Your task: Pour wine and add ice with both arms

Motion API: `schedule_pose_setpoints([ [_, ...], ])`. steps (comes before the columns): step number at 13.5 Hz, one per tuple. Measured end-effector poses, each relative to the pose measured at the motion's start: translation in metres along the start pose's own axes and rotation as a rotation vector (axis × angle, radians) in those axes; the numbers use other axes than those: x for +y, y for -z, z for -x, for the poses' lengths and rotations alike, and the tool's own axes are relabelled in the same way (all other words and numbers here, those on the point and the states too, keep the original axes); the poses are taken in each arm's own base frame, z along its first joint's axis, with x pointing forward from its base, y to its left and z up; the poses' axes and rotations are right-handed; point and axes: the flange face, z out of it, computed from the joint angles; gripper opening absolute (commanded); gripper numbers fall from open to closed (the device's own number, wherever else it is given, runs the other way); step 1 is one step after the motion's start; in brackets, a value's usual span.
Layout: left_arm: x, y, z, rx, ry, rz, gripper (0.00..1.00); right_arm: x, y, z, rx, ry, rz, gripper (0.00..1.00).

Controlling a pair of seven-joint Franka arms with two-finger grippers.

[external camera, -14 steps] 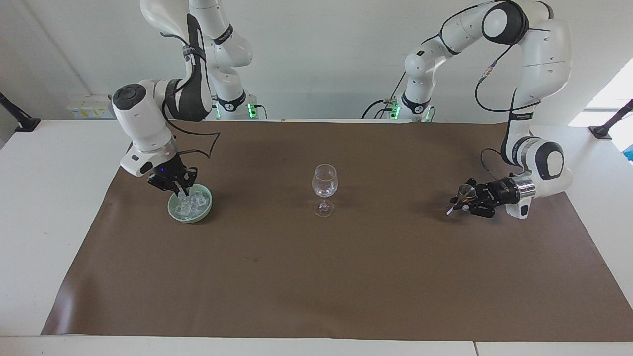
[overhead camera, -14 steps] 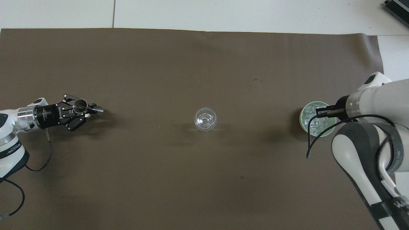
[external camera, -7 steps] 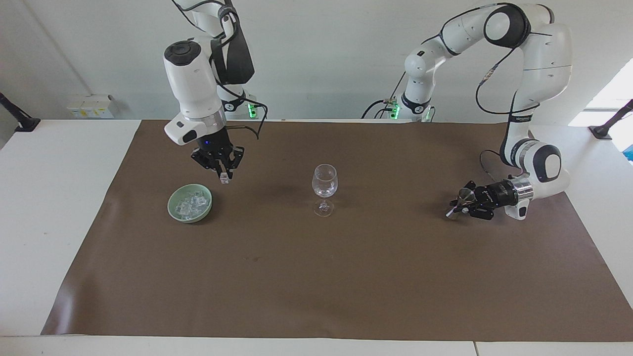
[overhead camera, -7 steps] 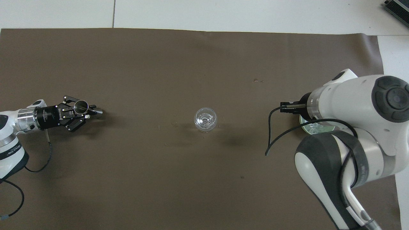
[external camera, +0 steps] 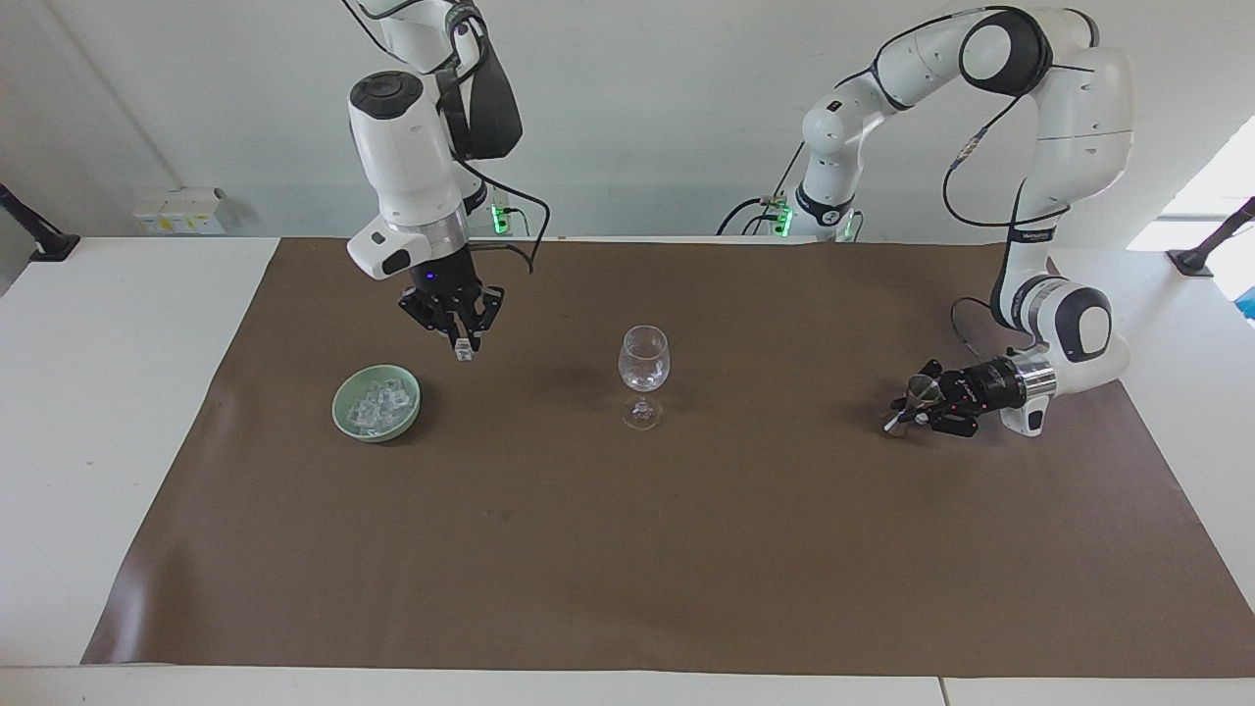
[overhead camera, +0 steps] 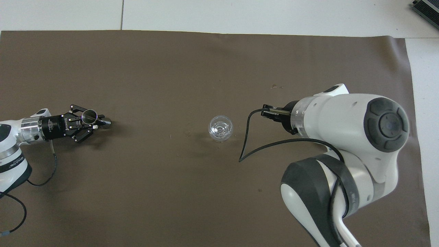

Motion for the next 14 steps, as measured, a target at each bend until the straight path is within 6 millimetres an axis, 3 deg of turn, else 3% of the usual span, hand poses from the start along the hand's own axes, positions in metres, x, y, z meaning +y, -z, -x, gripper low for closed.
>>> schedule_pose_setpoints([
  [3, -0.001, 0.000, -0.001, 0.004, 0.000, -0.004, 0.00, -0.033, -0.001, 0.022, 0.006, -0.053, -0.044, 0.00],
  [6, -0.001, 0.000, -0.001, 0.008, -0.001, -0.007, 0.00, -0.056, -0.002, 0.032, 0.011, -0.116, -0.139, 0.00],
  [7, -0.001, 0.000, -0.001, 0.010, -0.002, -0.009, 0.16, -0.062, -0.003, 0.035, 0.016, -0.133, -0.153, 0.00],
  [8, -0.001, 0.000, -0.001, 0.012, -0.002, -0.011, 0.96, -0.066, -0.005, 0.036, 0.018, -0.144, -0.161, 0.00],
  [9, -0.001, 0.000, -0.002, 0.014, -0.003, -0.014, 1.00, -0.068, -0.008, 0.038, 0.018, -0.147, -0.167, 0.00],
  [14, -0.002, 0.000, -0.002, 0.017, -0.004, -0.017, 1.00, -0.083, -0.027, 0.051, -0.008, -0.122, -0.170, 0.00],
])
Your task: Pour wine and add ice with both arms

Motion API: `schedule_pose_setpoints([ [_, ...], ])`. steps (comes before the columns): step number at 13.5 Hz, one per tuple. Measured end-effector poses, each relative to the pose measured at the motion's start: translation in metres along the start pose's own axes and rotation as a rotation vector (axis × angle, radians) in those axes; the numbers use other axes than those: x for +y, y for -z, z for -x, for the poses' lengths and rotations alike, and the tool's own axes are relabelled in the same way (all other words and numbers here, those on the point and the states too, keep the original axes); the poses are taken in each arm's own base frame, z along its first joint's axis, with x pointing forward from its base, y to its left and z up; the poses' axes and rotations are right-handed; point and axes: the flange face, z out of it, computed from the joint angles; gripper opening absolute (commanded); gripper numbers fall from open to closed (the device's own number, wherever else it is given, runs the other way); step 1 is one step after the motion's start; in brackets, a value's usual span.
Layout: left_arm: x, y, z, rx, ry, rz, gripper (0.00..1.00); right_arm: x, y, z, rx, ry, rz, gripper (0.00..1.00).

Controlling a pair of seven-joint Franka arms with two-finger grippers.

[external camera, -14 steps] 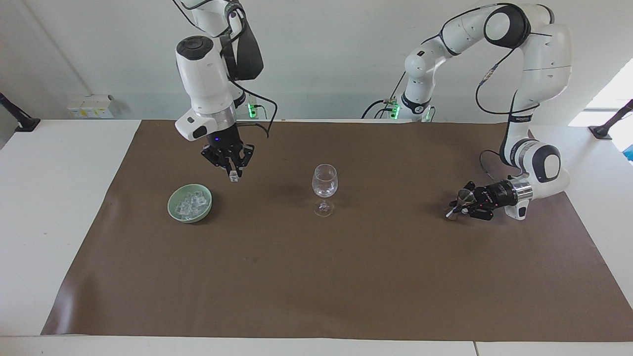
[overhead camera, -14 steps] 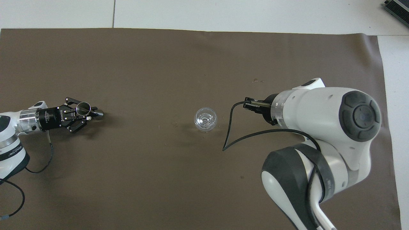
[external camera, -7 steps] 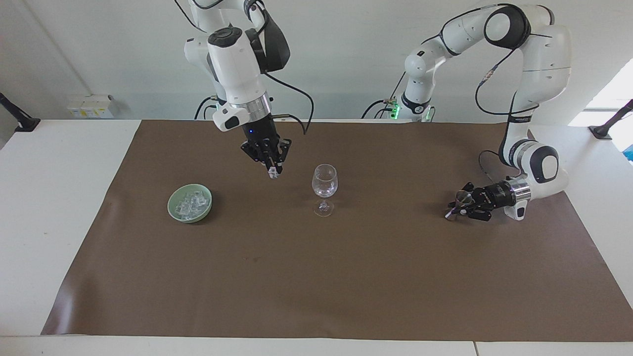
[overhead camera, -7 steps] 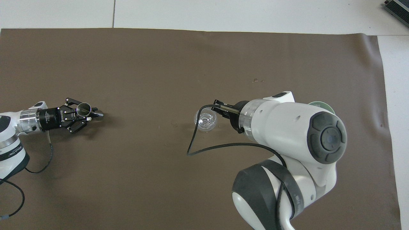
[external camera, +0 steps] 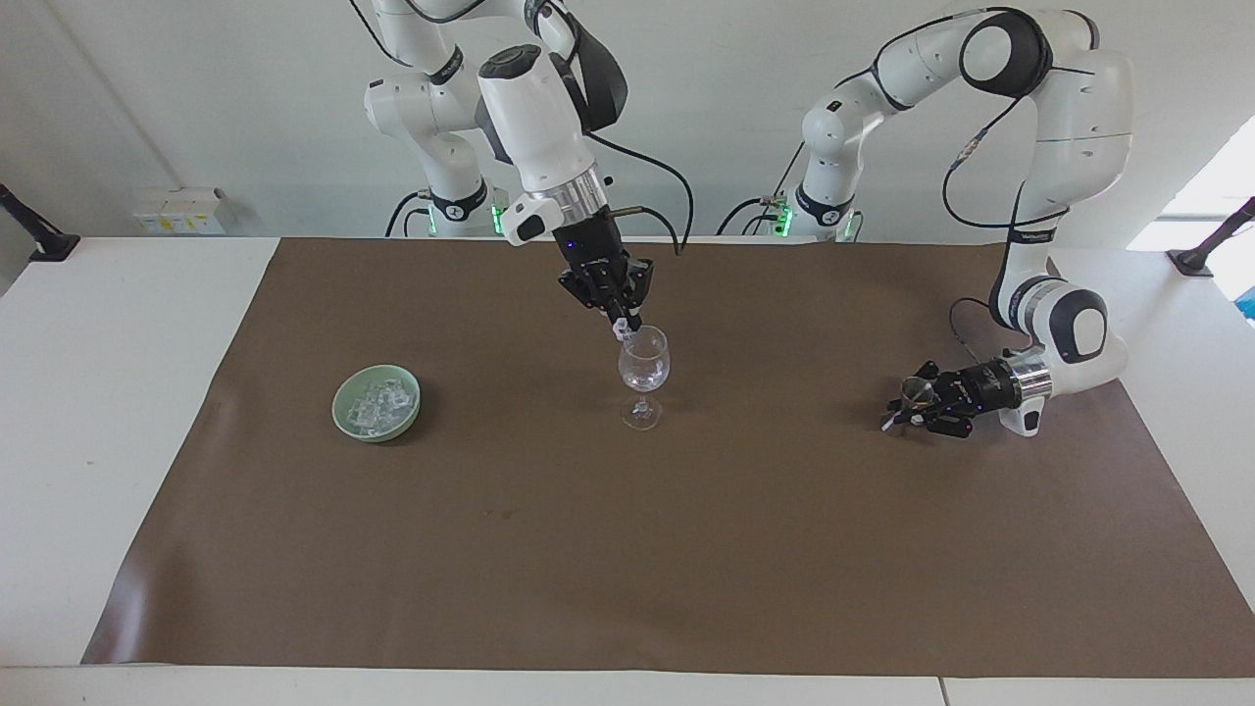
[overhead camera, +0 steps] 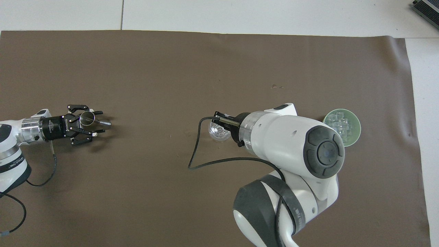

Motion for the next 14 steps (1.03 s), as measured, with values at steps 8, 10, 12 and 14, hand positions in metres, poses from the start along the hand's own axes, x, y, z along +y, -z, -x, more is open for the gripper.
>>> schedule_pose_setpoints([
  [8, 0.004, 0.007, 0.007, 0.053, -0.032, -0.016, 1.00, 0.001, -0.015, -0.006, 0.016, -0.007, -0.024, 0.00],
  [10, 0.006, 0.012, 0.013, 0.088, -0.051, -0.017, 1.00, 0.001, -0.015, -0.006, 0.017, -0.006, -0.026, 0.00],
  [12, 0.006, 0.017, 0.021, 0.122, -0.072, -0.028, 1.00, 0.001, -0.017, -0.006, 0.015, -0.005, -0.025, 0.00],
  [14, 0.007, 0.025, 0.026, 0.165, -0.089, -0.024, 1.00, 0.001, -0.019, -0.005, 0.012, -0.005, -0.024, 0.00],
])
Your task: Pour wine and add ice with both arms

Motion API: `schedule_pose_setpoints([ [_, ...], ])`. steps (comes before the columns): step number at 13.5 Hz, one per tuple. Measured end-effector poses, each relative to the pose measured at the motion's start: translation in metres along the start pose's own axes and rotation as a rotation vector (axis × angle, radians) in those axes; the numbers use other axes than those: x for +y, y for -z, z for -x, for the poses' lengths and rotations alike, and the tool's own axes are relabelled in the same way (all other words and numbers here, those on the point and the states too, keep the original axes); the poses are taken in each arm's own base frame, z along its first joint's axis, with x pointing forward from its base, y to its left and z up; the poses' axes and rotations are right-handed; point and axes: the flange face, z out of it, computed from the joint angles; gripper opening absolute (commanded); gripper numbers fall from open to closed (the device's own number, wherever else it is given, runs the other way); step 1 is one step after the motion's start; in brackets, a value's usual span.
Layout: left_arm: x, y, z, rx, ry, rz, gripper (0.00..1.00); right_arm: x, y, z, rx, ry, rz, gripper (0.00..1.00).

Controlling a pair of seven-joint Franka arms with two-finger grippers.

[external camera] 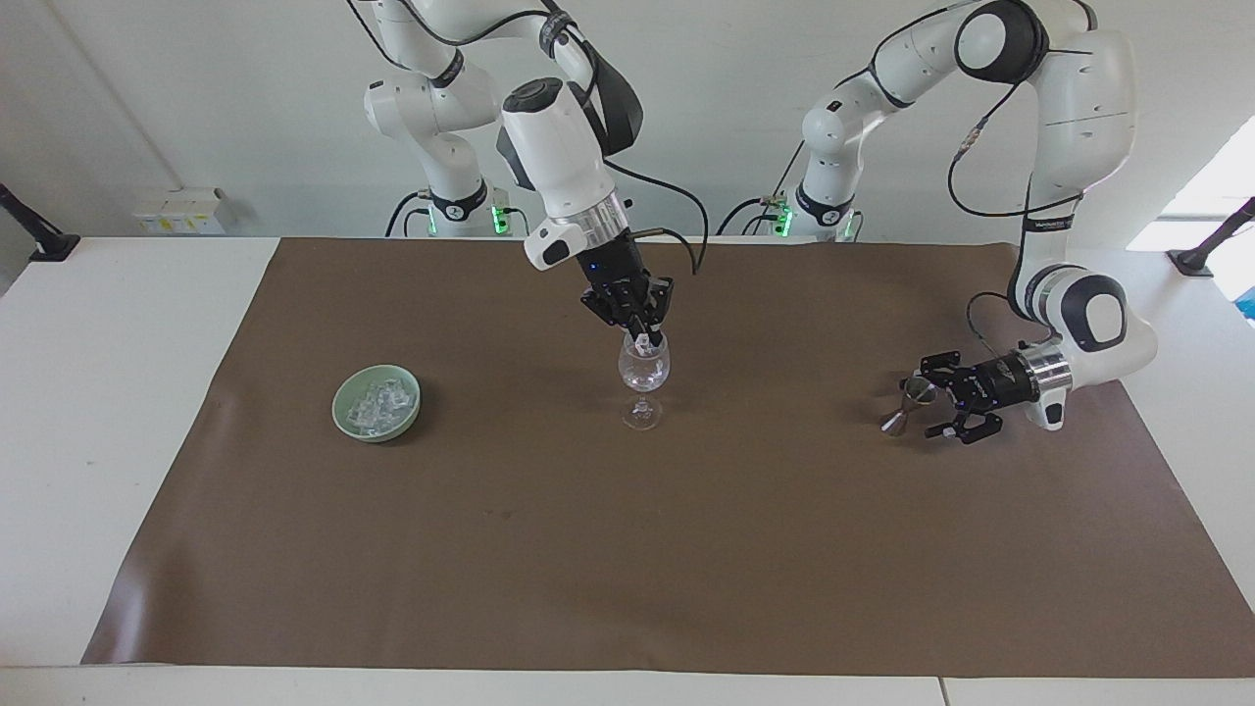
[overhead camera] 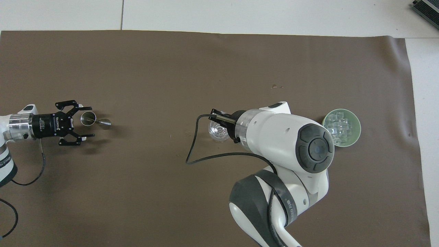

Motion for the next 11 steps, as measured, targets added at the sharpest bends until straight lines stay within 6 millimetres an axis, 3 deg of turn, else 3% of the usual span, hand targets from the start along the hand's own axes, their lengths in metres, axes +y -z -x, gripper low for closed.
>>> schedule_pose_setpoints([
  [6, 0.000, 0.034, 0.010, 0.122, -0.053, -0.018, 1.00, 0.000, -0.003, 0.001, -0.005, 0.001, 0.003, 0.27],
  [11, 0.005, 0.051, 0.029, 0.210, -0.130, -0.045, 1.00, 0.000, -0.003, 0.001, -0.005, 0.001, 0.003, 0.52],
])
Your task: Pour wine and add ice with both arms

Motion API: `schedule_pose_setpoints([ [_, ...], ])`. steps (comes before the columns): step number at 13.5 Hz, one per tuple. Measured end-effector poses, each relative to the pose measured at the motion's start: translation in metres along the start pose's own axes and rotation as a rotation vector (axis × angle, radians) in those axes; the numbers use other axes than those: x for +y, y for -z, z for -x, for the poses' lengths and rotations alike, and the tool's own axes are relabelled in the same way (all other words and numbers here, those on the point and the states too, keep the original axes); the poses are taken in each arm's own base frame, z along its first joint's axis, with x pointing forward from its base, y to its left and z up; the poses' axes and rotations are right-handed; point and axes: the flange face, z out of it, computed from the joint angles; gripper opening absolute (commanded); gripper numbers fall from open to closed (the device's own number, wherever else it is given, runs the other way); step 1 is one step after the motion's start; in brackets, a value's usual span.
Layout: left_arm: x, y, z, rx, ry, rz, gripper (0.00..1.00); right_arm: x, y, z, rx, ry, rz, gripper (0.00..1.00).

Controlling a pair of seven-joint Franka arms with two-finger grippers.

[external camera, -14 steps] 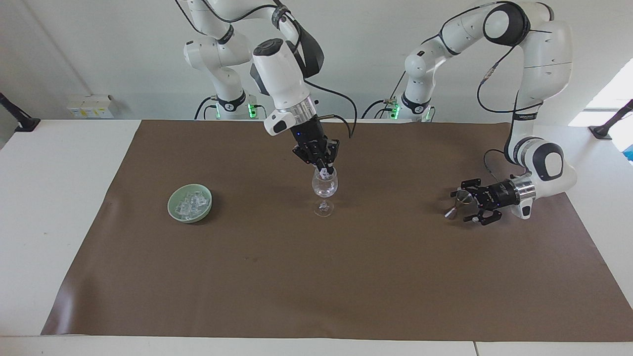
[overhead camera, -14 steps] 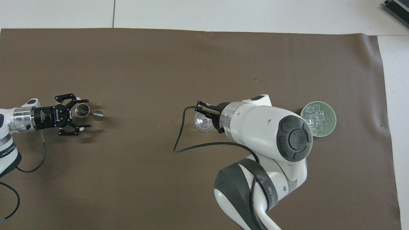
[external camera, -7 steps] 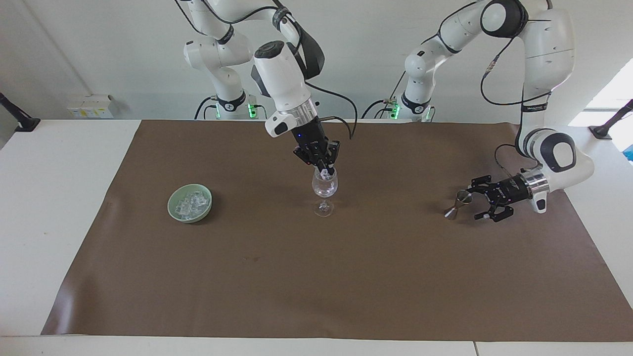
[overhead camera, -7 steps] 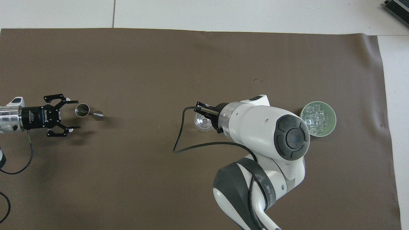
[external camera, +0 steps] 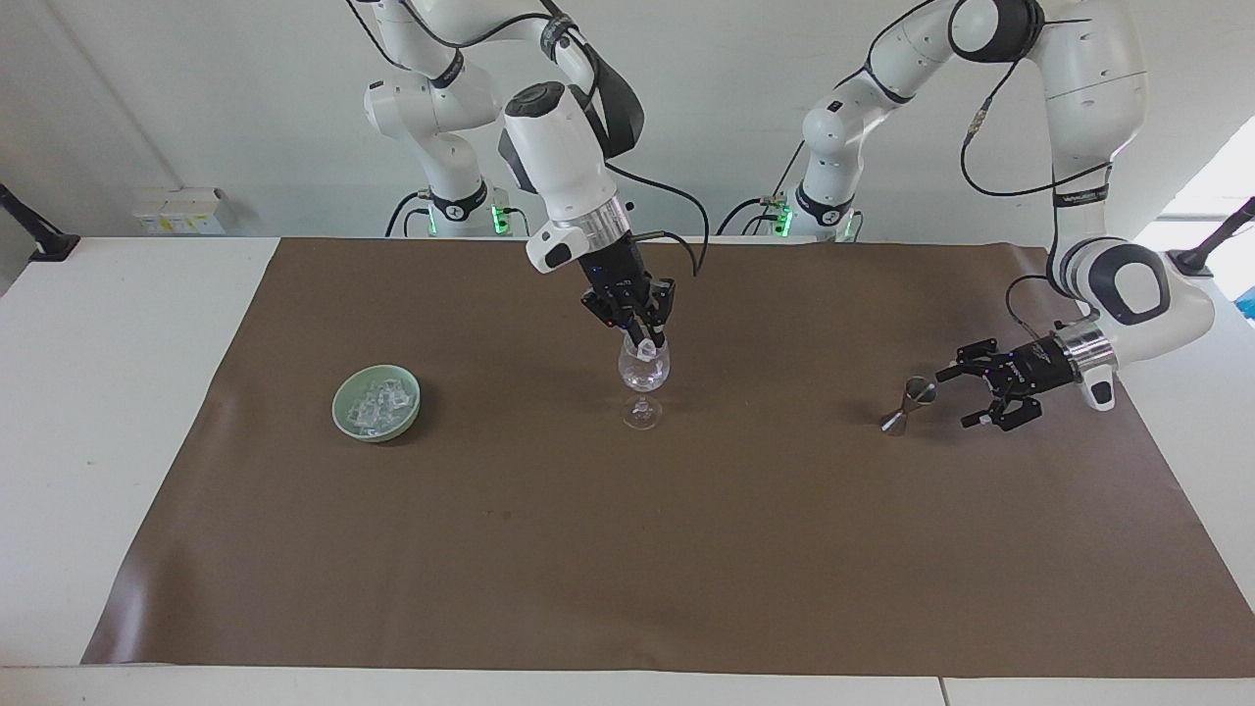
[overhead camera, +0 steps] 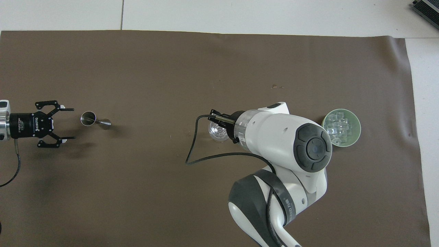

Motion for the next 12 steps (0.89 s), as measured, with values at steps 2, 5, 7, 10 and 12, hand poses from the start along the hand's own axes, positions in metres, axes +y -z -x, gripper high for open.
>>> schedule_pose_setpoints([
  [2, 0.002, 0.006, 0.008, 0.029, -0.023, -0.006, 1.00, 0.000, 0.000, 0.000, 0.000, 0.000, 0.000, 0.55],
  [5, 0.004, 0.014, 0.017, 0.077, -0.054, -0.022, 1.00, 0.000, 0.000, 0.000, 0.000, 0.000, 0.000, 0.71],
  [7, 0.006, 0.019, 0.021, 0.099, -0.066, -0.014, 1.00, 0.000, 0.000, 0.000, 0.000, 0.000, 0.000, 1.00],
  [10, 0.008, 0.026, 0.027, 0.139, -0.091, -0.028, 1.00, -0.003, 0.003, -0.001, 0.005, 0.002, -0.006, 1.00],
  [12, 0.009, 0.030, 0.034, 0.180, -0.120, -0.057, 1.00, -0.008, 0.012, -0.006, 0.027, 0.016, -0.014, 1.00],
])
